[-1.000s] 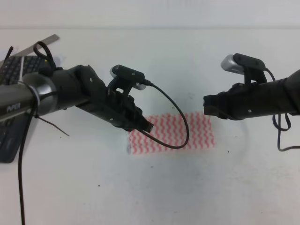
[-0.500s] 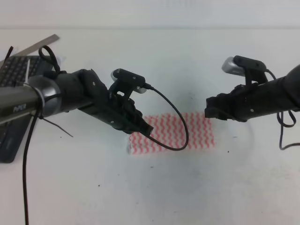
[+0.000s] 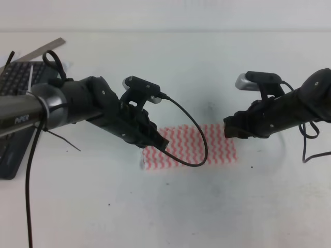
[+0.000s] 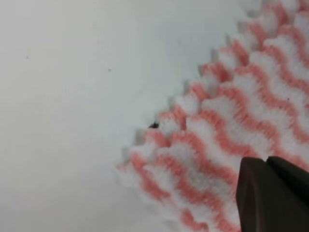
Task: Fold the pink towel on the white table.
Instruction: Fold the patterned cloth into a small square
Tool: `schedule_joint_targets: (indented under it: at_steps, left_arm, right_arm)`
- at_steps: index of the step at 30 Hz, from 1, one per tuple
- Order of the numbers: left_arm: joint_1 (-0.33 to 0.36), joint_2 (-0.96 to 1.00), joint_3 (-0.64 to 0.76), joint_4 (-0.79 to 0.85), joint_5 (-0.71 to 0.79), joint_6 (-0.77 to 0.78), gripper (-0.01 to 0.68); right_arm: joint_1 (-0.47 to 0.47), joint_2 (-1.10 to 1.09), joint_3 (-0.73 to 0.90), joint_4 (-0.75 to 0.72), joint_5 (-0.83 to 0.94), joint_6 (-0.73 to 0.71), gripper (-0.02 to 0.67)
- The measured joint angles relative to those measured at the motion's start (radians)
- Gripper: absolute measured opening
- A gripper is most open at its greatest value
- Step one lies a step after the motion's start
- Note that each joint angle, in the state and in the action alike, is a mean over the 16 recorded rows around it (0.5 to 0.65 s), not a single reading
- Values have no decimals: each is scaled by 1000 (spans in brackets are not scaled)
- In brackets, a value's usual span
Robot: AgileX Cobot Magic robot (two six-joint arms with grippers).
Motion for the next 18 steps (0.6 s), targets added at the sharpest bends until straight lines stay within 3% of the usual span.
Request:
schedule_joint_targets:
  at_steps: [18]
  left_arm:
    - [0, -4, 0, -1, -3, 2, -2]
  right_arm:
    - [0, 55, -28, 35, -36, 0, 243]
